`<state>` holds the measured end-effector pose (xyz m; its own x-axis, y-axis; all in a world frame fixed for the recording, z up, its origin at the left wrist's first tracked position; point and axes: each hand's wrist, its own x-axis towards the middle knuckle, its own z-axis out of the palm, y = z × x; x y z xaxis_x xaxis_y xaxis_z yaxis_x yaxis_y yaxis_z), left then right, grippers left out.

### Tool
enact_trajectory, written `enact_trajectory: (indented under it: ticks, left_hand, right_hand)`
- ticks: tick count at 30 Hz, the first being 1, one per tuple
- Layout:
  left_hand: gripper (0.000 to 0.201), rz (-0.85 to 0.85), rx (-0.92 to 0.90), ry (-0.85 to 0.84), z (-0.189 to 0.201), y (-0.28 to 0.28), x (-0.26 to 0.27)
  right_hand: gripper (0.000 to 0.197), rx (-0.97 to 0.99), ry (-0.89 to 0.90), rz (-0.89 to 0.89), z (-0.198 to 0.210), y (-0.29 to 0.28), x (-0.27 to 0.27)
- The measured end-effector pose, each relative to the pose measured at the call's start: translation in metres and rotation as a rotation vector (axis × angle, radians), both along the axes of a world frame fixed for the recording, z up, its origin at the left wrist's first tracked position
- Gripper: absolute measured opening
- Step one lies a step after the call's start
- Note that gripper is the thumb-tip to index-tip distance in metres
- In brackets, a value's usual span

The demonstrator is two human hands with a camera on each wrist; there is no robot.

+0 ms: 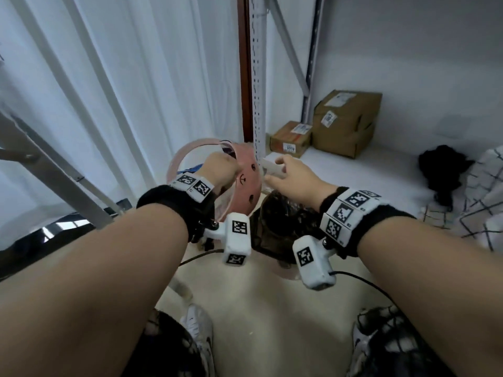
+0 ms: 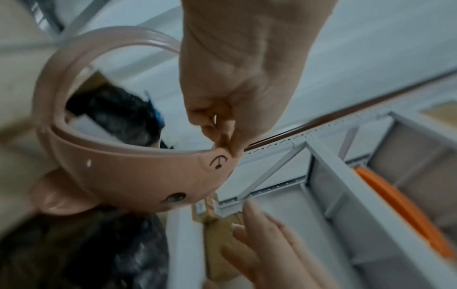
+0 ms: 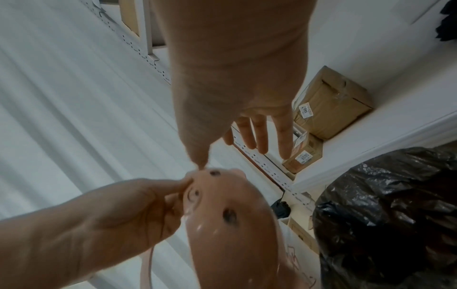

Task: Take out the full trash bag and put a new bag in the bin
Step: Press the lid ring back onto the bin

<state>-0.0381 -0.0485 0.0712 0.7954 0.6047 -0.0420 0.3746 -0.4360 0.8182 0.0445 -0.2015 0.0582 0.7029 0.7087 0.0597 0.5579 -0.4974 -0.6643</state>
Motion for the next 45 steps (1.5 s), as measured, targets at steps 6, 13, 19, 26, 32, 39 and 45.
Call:
enact_trajectory:
  ticks: [6,13,19,26,32,39,45]
  left_hand:
    - [0.025,-0.013,-0.472,-0.265,-0.006,-0.028,0.050]
    - [0.010,-0.038,-0.674,-0.140,-0.017,-0.039,0.099]
    - [0.031,-0.236,0.246,0.015,-0.049,-0.013,0.098]
    - [0.050,-0.420,0.587,0.361,-0.107,0.019,0.112]
    - [0.025,-0.422,0.665,0.329,-0.122,0.019,0.127]
    - [0.023,-0.446,0.737,0.331,-0.137,0.020,0.138]
    - [0.031,-0.382,0.674,0.290,-0.136,0.020,0.131]
  right_hand:
    - [0.109,0.027,0.002,-0.017,-0.016,-0.007,0.019]
    - [0.087,-0.302,-0.249,-0.285,-0.039,-0.006,0.062]
    - [0.074,-0.452,-0.413,-0.178,-0.063,-0.021,0.099]
    - [0.067,-0.499,-0.401,0.014,-0.090,-0.016,0.116]
    - [0.062,-0.488,-0.466,-0.059,-0.100,-0.012,0.124]
    - [0.059,-0.512,-0.498,-0.088,-0.104,-0.019,0.132]
    - [0.063,-0.296,-0.200,-0.238,-0.112,-0.035,0.127]
